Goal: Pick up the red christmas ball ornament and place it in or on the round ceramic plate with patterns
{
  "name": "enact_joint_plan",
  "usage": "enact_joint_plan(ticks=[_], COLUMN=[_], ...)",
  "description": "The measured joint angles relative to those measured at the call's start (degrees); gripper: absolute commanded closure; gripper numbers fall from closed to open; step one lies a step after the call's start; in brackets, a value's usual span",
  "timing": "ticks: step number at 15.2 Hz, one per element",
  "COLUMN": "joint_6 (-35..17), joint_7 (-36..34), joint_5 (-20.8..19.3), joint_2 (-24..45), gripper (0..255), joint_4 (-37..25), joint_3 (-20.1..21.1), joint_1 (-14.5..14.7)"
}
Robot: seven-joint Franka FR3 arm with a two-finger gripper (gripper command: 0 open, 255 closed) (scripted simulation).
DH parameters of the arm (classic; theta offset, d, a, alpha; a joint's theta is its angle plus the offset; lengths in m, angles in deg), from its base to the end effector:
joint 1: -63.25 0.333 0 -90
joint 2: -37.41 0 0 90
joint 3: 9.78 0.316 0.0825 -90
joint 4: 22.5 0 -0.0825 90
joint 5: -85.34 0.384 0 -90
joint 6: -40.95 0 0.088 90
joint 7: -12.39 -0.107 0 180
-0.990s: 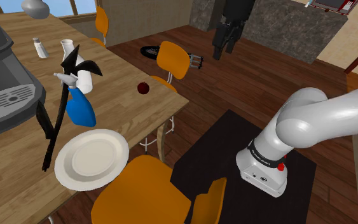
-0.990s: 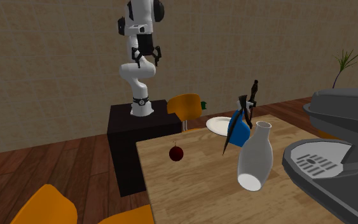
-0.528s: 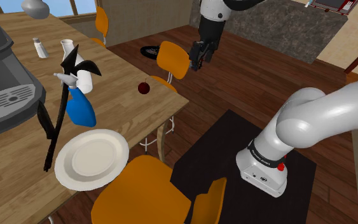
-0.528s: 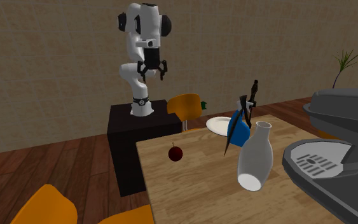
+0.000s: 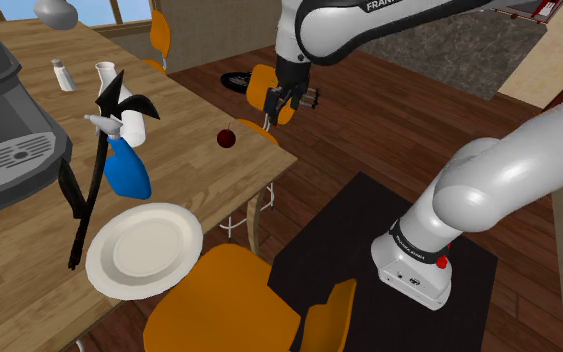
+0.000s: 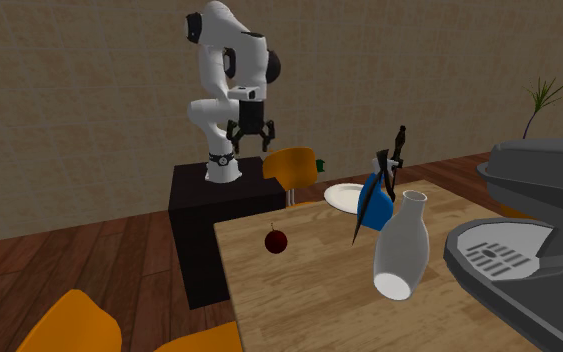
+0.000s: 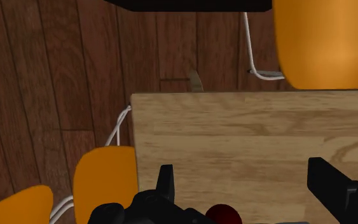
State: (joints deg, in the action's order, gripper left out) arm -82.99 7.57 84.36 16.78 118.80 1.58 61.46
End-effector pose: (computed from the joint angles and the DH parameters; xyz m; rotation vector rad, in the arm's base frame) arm 0.4268 0.0725 0.4281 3.0604 0.1247 0.0918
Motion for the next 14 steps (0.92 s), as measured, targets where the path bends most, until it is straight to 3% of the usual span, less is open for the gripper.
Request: enact_joint_plan(ticks=[6,14], joint_6=[-10.2,-18.1], joint_7=[-5.5,-16.8], joint_5=[-7.4,-23.0], joint_2=[12.8,31.9], gripper=[0,0], joint_4=[-4.3,-16.0], joint_3=[2.8,2.7], joint_1=[-1.7,-0.9])
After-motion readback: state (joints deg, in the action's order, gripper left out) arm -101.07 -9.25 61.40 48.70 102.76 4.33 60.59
